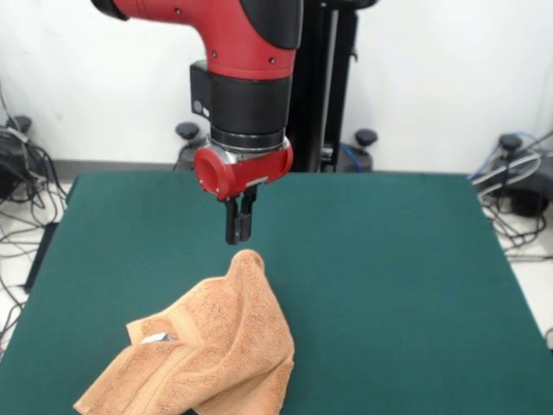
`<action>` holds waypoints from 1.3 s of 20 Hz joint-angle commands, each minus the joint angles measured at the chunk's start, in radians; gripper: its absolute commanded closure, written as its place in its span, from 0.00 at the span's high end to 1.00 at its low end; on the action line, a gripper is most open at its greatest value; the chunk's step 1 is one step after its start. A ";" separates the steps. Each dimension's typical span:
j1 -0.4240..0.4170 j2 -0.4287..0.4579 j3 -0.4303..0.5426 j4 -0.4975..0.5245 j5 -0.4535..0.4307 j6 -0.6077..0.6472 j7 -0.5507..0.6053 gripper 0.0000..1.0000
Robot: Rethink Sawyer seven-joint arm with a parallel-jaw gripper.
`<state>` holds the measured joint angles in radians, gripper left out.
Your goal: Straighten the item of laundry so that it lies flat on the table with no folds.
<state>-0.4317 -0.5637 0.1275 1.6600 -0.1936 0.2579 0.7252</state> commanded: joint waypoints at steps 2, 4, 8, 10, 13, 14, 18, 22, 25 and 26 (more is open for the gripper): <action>0.042 0.047 -0.027 0.056 0.021 -0.035 0.288 0.00; 0.048 0.050 -0.030 0.055 0.023 -0.036 0.287 0.00; 0.056 0.053 -0.037 0.052 0.024 -0.034 0.284 0.00; 0.055 0.054 -0.037 0.053 0.024 -0.036 0.283 0.00; 0.054 0.055 -0.038 0.054 0.023 -0.045 0.286 0.00; 0.055 0.056 -0.039 0.052 0.023 -0.048 0.287 0.00; 0.053 0.056 -0.037 0.056 0.020 -0.053 0.285 0.00; 0.050 0.055 -0.032 0.059 0.019 -0.051 0.282 0.00; 0.037 0.053 -0.015 0.068 0.016 -0.042 0.268 1.00; 0.029 0.053 -0.008 0.073 0.014 -0.047 0.264 1.00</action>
<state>-0.4087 -0.5323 0.1080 1.6610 -0.1934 0.2514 0.7252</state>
